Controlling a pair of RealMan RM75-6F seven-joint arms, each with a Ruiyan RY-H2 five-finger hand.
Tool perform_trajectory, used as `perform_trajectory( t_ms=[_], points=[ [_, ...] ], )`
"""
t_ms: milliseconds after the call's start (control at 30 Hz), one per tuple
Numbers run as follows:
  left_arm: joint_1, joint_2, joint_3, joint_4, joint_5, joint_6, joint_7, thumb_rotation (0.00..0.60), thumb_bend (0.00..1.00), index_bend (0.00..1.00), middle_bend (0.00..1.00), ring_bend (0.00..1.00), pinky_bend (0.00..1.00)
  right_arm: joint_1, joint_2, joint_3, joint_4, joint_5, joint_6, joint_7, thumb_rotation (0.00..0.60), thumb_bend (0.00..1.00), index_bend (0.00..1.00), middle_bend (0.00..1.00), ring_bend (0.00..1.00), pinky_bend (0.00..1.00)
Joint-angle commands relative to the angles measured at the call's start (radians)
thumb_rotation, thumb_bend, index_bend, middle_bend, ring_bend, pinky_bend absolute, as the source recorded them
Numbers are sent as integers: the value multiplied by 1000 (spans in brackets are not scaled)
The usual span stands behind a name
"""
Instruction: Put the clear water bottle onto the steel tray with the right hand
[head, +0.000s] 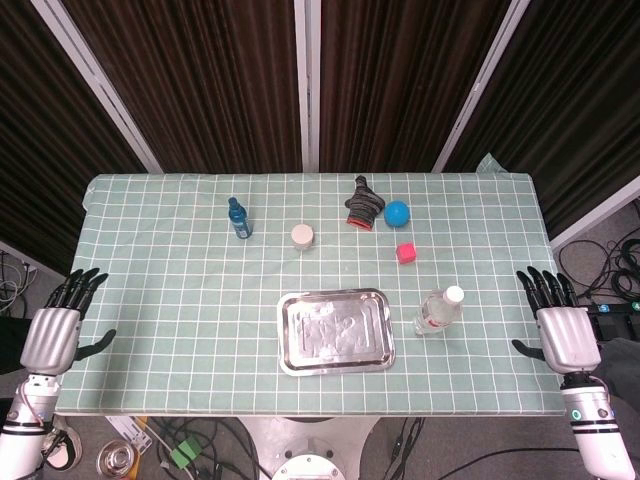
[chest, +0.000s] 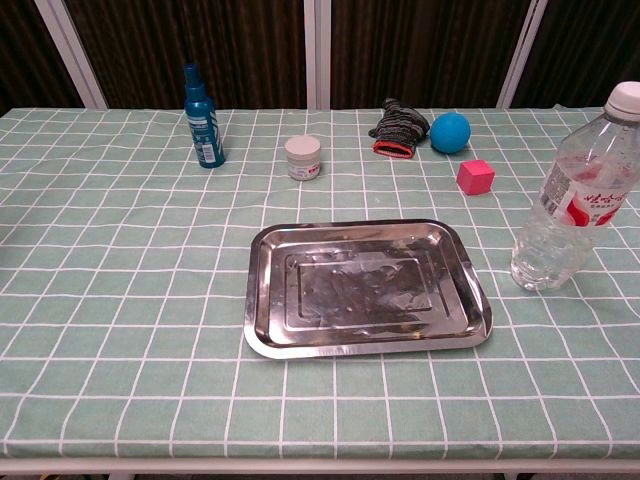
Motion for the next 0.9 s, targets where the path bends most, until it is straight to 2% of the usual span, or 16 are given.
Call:
perform_trajectory(
  t_ms=[33, 300, 400, 533, 567, 667, 800, 900],
  points=[
    [0, -4, 2, 0, 0, -3, 2, 600, 239, 162, 180, 87, 190, -1, 3, 0, 0, 0, -3, 5, 600, 0, 0, 37, 0, 0],
    [3, 3, 7, -20, 6, 5, 19, 600, 240, 163, 180, 87, 190, -6, 20, 0, -9, 0, -15, 47, 600, 0, 0, 40, 0, 0],
    [1, 10, 1, -23, -4, -1, 13, 600, 239, 162, 180, 87, 190, 0, 41, 5, -34, 22, -66, 168, 600, 0, 0, 48, 0, 0],
    [-2, 10, 0, -19, -6, -7, 6, 600, 239, 163, 180, 87, 190, 35, 91, 1, -56, 8, -218, 585, 600, 0, 0, 51, 0, 0],
    [-2, 8, 0, -16, -9, -9, 2, 600, 239, 163, 180, 87, 190, 49, 103, 0, -43, -12, -260, 741, 600, 0, 0, 54, 0, 0],
    [0, 1, 3, 1, -12, -13, -9, 600, 239, 162, 180, 87, 190, 83, 103, -5, 46, -72, -323, 1029, 600, 0, 0, 65, 0, 0],
    [0, -8, 10, 22, -11, -20, -21, 600, 240, 162, 180, 87, 190, 120, 69, -27, 166, -140, -359, 1244, 600, 0, 0, 65, 0, 0],
    [-3, -12, 9, 35, -10, -23, -27, 600, 239, 162, 180, 87, 190, 158, 40, -58, 234, -205, -383, 1462, 600, 0, 0, 63, 0, 0]
  ],
)
